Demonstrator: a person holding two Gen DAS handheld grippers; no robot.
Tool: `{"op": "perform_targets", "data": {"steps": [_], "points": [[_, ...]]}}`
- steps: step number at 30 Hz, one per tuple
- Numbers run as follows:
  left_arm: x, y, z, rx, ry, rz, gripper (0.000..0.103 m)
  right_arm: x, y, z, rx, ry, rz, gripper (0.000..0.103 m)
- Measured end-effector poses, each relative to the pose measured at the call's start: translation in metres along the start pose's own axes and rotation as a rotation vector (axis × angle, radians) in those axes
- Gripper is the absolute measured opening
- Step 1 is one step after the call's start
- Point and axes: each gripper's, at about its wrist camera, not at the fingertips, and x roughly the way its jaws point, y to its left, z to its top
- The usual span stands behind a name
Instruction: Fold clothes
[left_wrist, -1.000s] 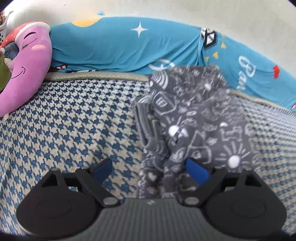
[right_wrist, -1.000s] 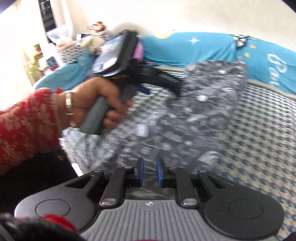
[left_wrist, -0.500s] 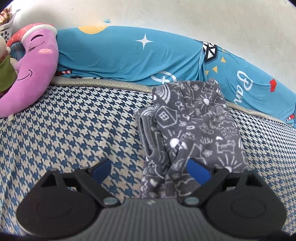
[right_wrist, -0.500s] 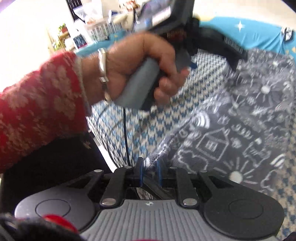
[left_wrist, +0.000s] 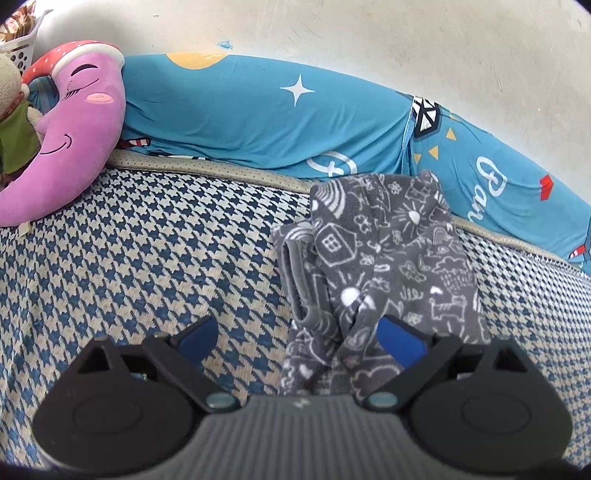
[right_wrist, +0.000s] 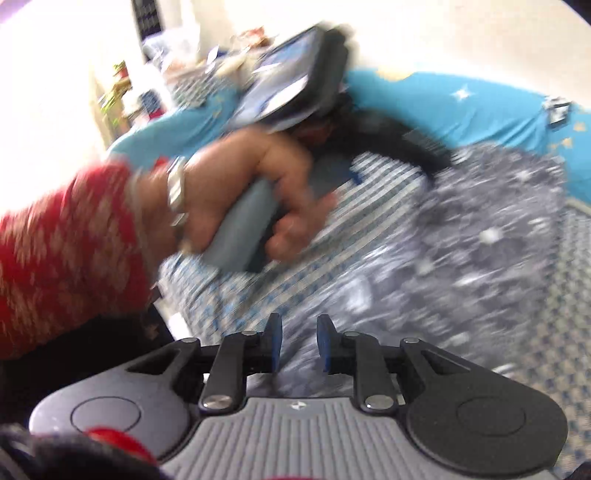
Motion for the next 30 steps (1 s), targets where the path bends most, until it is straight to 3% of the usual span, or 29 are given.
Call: {"op": "perform_targets", "data": {"steps": [6,13,23,30], "points": [[0.01,-0.008,0.006,-0.018,-0.008,-0.004,0.098,-0.017,-0.057,0.019,0.125,-0.042,-0.152,0.024],[0.031,-0.016,0.026,-0.053,-0.046,-0.001,0.099,-0.015,-0.127,0.034,0.304,-0.093,-0.226,0.025],[0.064,-0.025,0.047,-0.088,-0.066,0.019,0.099,0.008,-0.198,0.044,0.443,-0.119,-0.241,0.025],[0.079,-0.027,0.053,-0.105,-0.054,-0.017,0.099,0.026,-0.224,0.051,0.518,-0.147,-0.233,0.028]]}}
